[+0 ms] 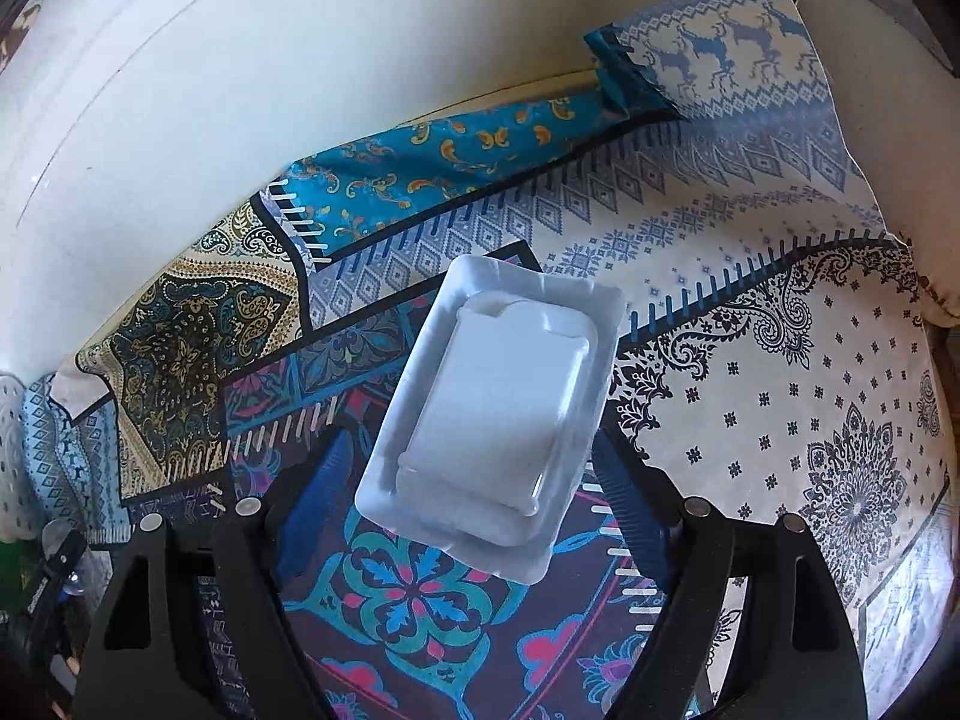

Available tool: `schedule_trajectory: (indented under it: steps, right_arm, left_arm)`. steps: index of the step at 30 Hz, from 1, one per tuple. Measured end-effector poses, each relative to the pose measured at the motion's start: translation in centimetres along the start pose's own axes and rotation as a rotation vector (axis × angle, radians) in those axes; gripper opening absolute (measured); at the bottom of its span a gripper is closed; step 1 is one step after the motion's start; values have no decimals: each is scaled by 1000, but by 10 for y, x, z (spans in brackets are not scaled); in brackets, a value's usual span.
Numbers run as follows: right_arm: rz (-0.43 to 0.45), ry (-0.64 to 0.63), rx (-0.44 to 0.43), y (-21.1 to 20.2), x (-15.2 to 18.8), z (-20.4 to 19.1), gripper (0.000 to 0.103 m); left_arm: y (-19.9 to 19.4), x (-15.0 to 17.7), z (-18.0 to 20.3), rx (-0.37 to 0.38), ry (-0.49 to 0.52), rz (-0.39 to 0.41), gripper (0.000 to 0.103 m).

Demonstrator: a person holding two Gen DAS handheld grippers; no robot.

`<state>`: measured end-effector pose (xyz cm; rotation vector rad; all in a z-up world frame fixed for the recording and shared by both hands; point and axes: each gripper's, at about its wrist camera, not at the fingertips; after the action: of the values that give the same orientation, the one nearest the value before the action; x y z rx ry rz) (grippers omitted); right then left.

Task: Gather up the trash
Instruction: 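Grasp the clear plastic cup with the left tool while the right tool grasps the white plastic tray, then carry the clear cup and white tray down toward the floor bin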

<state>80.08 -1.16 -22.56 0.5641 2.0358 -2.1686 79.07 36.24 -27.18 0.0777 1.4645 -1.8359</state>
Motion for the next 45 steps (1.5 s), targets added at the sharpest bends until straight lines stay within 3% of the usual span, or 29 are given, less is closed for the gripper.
schedule_trajectory:
  steps: [6,12,19,20,21,26,33,40,45]
  right_arm:
    - [22,-51,52,8,-6,-26,91]
    - [8,-177,145,20,-6,-40,88]
    - [41,-140,66,3,10,2,74]
    - [48,-134,55,1,12,11,64]
    - [43,-135,39,0,13,17,63]
    - [55,-135,17,-14,20,56,60]
    - [105,-152,-78,-61,44,102,60]
    - [195,-284,-190,-108,61,124,60]
    - [223,-386,-244,-126,84,129,60]
  left_arm:
    - [-8,19,37,54,133,-21,42]
    - [-10,21,58,65,202,-16,42]
    - [-28,27,69,77,234,-4,42]
    - [-31,28,71,79,237,-2,42]
    - [-34,29,73,82,240,-1,42]
    - [-48,36,90,92,258,16,42]
    - [-80,63,134,111,274,52,42]
    - [-139,116,187,88,240,151,42]
    - [-177,157,202,101,192,168,42]
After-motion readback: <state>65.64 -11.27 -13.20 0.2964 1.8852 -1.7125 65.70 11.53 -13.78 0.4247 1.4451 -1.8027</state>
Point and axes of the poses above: each gripper's, at about its wrist camera, not at the fingertips, and y roughly the way its jaws point, z to its right, x to its underside, and after that the axes turned 14 degrees about x, right-handed
